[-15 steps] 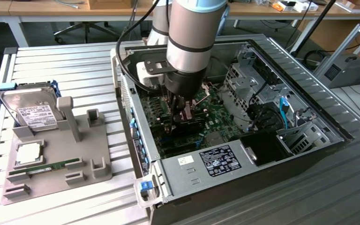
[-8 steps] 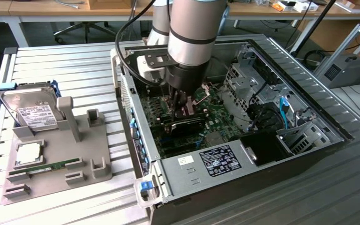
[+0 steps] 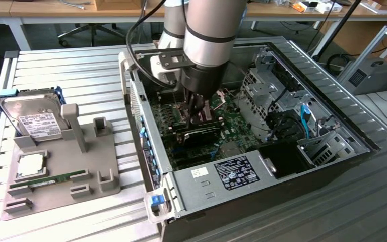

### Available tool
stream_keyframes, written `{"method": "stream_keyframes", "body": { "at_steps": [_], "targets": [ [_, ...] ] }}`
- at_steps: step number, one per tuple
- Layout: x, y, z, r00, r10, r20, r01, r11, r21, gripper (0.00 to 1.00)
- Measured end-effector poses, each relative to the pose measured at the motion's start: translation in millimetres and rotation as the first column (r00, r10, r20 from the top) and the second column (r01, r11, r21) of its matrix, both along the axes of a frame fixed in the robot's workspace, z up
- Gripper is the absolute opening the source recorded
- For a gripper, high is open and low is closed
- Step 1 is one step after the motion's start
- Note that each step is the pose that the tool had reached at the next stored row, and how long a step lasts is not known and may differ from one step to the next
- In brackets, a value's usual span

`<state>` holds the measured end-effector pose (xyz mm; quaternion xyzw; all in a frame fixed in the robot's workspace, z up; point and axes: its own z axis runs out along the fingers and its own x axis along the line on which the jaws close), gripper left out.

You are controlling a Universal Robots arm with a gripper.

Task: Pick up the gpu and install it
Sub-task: 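Press down on the gpu until it lock into place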

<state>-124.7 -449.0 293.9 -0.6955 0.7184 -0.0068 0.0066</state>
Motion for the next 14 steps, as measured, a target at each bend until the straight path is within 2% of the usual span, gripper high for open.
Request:
{"method": "stream_keyframes", "body": {
  "at_steps": [7, 14],
  "targets": [
    [1.5, 0.0, 11.4, 1.0000, 0.000, 0.0000, 0.000, 1.0000, 0.0001, 0.11],
    [1.7, 0.0, 12.0, 1.0000, 0.000, 0.0000, 0.000, 1.0000, 0.0001, 0.11]
  ]
}}
